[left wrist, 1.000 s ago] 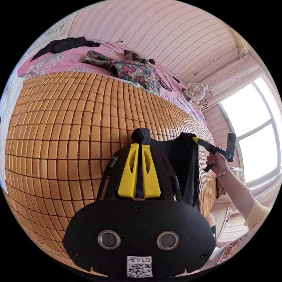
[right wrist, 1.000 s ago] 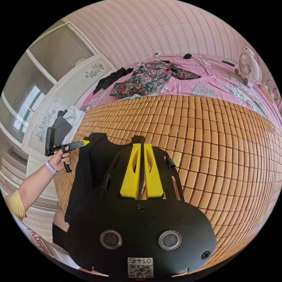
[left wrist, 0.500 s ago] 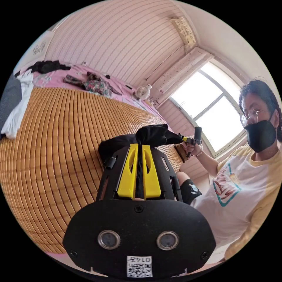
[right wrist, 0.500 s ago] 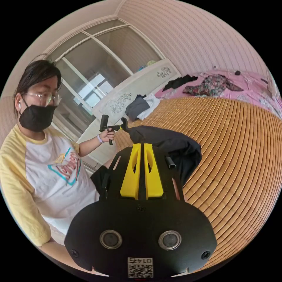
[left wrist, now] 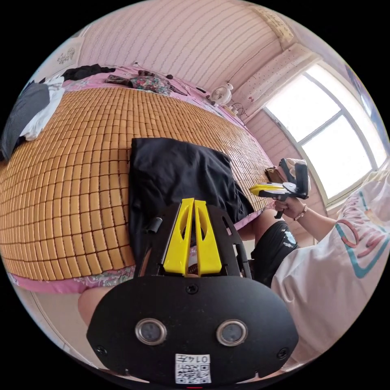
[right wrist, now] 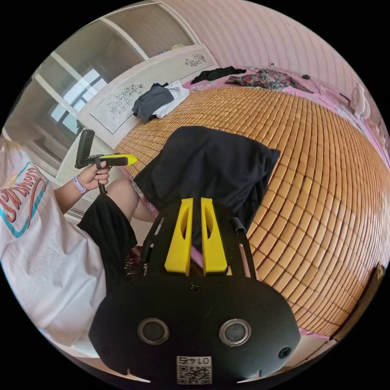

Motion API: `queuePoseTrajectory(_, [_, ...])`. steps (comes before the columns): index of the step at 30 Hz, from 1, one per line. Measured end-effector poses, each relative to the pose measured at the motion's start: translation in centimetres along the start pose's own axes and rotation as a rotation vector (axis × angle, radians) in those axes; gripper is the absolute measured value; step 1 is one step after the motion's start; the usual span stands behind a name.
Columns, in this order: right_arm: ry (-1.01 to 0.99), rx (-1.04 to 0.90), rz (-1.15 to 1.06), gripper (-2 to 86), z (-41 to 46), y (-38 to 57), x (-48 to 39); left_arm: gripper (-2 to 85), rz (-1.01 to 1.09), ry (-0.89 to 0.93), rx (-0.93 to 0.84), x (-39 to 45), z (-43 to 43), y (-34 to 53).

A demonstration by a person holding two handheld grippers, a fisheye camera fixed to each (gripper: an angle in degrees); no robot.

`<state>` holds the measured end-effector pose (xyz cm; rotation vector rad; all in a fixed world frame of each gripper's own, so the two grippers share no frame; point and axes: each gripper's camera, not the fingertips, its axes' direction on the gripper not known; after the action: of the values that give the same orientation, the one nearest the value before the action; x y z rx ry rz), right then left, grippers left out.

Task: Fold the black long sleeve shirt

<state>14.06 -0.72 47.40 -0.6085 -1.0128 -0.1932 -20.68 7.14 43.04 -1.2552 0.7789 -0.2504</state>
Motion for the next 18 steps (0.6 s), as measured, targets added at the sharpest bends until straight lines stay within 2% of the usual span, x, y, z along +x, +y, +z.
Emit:
queuePoseTrajectory(4, [0.044,-0.085,-0.161,1.2,4.6,-5.9,-2.1,-0.7,0.177,-0.076,-0.051,6.2,7.0,-1.9])
queuePoseTrajectory(7, [0.090,-0.168,-0.254,0.6,8.8,-10.8,-3.5,-0.7,0.295,-0.208,-0.105,8.6,11.6,-0.5])
queuePoseTrajectory(11, [0.200,-0.365,-0.346,0.2,15.7,-16.3,-5.6,-0.7,0.373,-0.204,-0.234,9.6,16.0,2.1])
queuePoseTrajectory(14, [0.262,-0.560,-0.407,0.1,21.6,-17.6,-6.7,-0.7,0.355,-0.201,-0.177,9.4,16.6,3.6])
queuePoseTrajectory(18, [0.377,-0.606,-0.506,0.0,24.3,-17.8,-9.4,-0.7,0.376,-0.201,-0.139,9.3,17.4,5.1])
